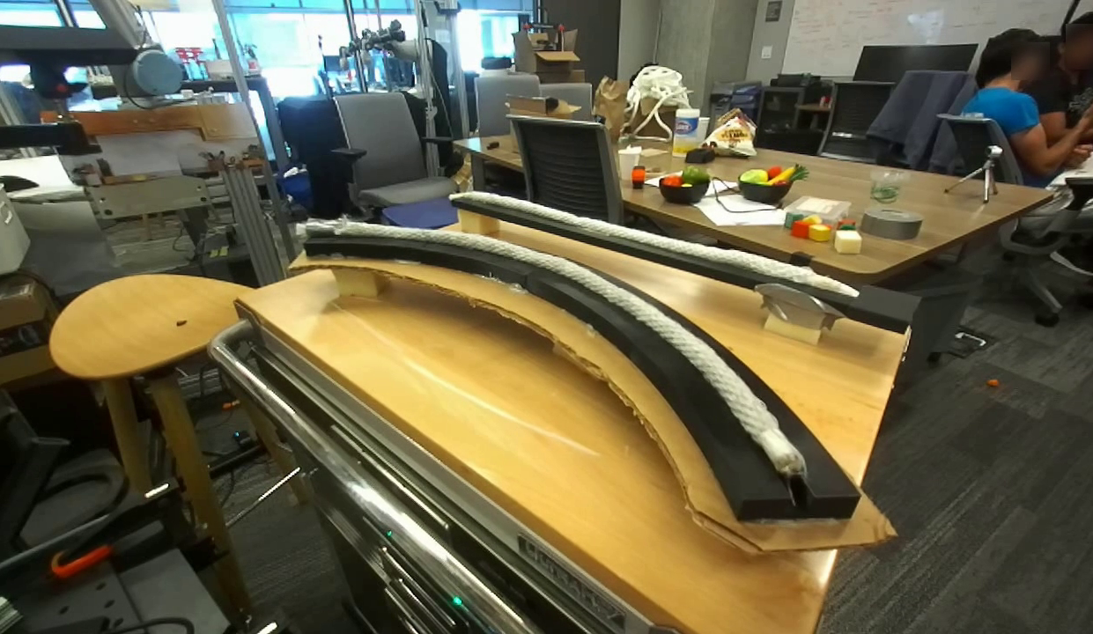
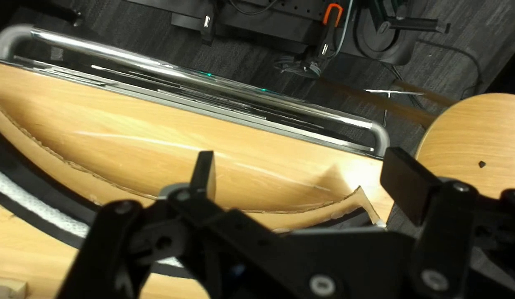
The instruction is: Pick up the rope from the board and put it on the table
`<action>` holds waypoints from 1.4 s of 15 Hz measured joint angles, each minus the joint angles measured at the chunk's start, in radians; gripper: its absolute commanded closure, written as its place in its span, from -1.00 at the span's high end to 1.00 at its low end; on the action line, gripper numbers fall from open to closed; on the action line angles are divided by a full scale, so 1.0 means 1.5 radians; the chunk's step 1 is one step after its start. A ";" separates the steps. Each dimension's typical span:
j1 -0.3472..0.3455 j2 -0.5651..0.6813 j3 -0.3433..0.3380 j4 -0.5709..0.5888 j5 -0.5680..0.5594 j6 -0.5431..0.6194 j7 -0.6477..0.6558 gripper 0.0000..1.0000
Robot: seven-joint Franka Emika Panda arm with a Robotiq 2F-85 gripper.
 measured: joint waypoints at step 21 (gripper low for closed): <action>-0.006 0.117 0.078 -0.149 0.153 0.529 0.375 1.00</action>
